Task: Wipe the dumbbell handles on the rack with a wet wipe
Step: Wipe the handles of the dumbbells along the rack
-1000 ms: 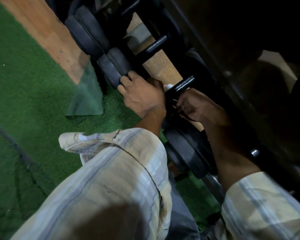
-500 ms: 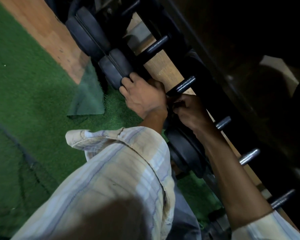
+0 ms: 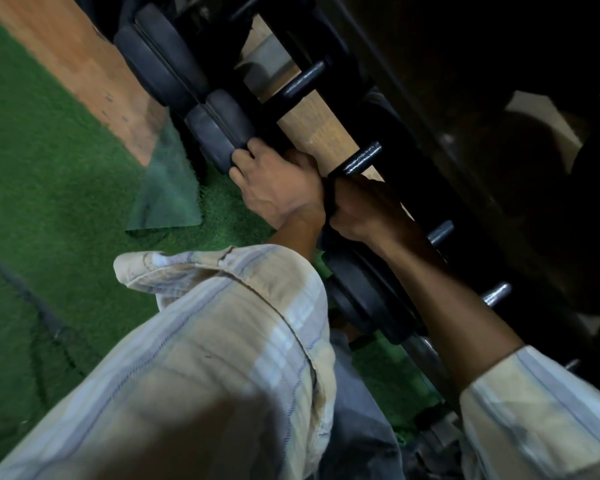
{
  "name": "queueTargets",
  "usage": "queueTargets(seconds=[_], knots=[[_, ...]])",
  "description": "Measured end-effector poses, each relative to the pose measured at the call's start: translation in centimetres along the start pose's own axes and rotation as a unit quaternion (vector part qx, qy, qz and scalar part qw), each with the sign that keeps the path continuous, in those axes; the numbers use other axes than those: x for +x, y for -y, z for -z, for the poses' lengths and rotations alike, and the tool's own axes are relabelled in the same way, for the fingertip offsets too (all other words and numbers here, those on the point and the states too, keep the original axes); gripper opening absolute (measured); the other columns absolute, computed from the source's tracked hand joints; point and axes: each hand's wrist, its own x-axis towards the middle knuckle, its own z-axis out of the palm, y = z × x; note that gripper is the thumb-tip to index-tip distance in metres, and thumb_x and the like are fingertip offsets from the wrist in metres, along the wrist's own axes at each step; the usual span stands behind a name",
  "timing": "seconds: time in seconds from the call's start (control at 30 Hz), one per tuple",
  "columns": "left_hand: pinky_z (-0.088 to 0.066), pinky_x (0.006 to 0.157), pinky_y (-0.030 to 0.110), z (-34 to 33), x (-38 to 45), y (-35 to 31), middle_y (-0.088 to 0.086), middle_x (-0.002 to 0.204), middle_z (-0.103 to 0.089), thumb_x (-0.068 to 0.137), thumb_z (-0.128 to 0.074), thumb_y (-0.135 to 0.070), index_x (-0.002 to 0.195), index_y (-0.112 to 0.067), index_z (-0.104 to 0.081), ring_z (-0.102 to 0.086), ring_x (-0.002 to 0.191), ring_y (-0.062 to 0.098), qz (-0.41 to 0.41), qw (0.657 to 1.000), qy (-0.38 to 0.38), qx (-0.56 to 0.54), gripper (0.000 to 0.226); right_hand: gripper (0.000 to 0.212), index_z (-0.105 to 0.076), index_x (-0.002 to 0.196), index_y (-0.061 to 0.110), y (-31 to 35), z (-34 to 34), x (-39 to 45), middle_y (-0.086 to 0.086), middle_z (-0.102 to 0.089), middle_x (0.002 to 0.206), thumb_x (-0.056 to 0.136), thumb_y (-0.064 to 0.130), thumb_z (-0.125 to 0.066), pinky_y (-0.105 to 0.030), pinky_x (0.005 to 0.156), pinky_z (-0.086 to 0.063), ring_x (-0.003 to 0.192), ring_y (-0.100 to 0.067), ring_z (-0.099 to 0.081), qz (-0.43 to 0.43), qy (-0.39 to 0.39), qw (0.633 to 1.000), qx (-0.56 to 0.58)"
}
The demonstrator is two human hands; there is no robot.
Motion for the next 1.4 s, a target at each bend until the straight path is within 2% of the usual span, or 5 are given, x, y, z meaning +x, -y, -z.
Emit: queueTargets(seconds=[0.4,0.67,0.83,0.97,1.4], knots=[[-0.049,0.079,0.047,-0.1,0.3,0.2,0.013,0.113,-0.055,0.077,-0.052,-0.035,0.101,-0.011,-0.058,-0.05,0.108,0.035,-0.008,1.0,0.009,-0.003,0.034,0.071,-0.038,0.156,0.019,-2.4,0.5,-3.2,-0.014,-0.073,0.099,0.09,0.044,-0.03,0.004,0.069,-0.034,0.066,-0.022,-0.063,-0.013,-0.285,0.956,0.068],[-0.046,0.079,0.047,0.1,0.2,0.2,0.013,0.112,-0.054,0.075,-0.051,-0.033,0.1,-0.01,-0.057,-0.05,0.106,0.036,-0.015,1.0,0.014,-0.001,0.034,0.081,-0.02,0.16,0.015,0.0,-1.1,-0.9,-0.012,-0.026,0.163,0.089,0.009,-0.057,-0.031,0.106,-0.037,0.147,-0.029,-0.03,-0.181,-0.124,0.932,0.289],[-0.045,0.079,0.045,0.2,0.2,0.1,0.013,0.112,-0.053,0.075,-0.045,-0.033,0.101,-0.011,-0.056,-0.049,0.104,0.035,-0.02,0.999,0.028,-0.004,0.036,0.027,-0.052,0.093,0.013,-0.2,-0.5,1.5,0.0,-0.057,0.07,0.07,-0.001,-0.054,-0.023,0.054,-0.038,0.059,-0.002,-0.056,-0.243,-0.176,0.732,0.611],[-0.047,0.078,0.045,0.1,0.3,0.3,0.013,0.112,-0.052,0.076,-0.052,-0.03,0.101,-0.01,-0.055,-0.049,0.103,0.036,-0.022,0.999,0.034,-0.003,0.032,0.014,-0.047,0.062,0.01,-1.1,0.2,2.1,-0.009,-0.043,0.059,0.059,-0.004,-0.048,-0.027,0.056,-0.038,0.052,-0.021,-0.046,-0.304,-0.128,0.611,0.72],[-0.047,0.078,0.046,0.5,0.4,0.2,0.013,0.112,-0.049,0.079,-0.05,-0.03,0.101,-0.01,-0.053,-0.048,0.103,0.036,-0.023,0.998,0.059,-0.023,0.03,0.027,-0.061,0.104,0.012,-2.8,-8.9,6.9,-0.021,-0.056,0.1,0.088,0.033,-0.057,-0.048,0.076,-0.041,0.089,-0.033,-0.049,-0.345,0.036,0.628,0.696]])
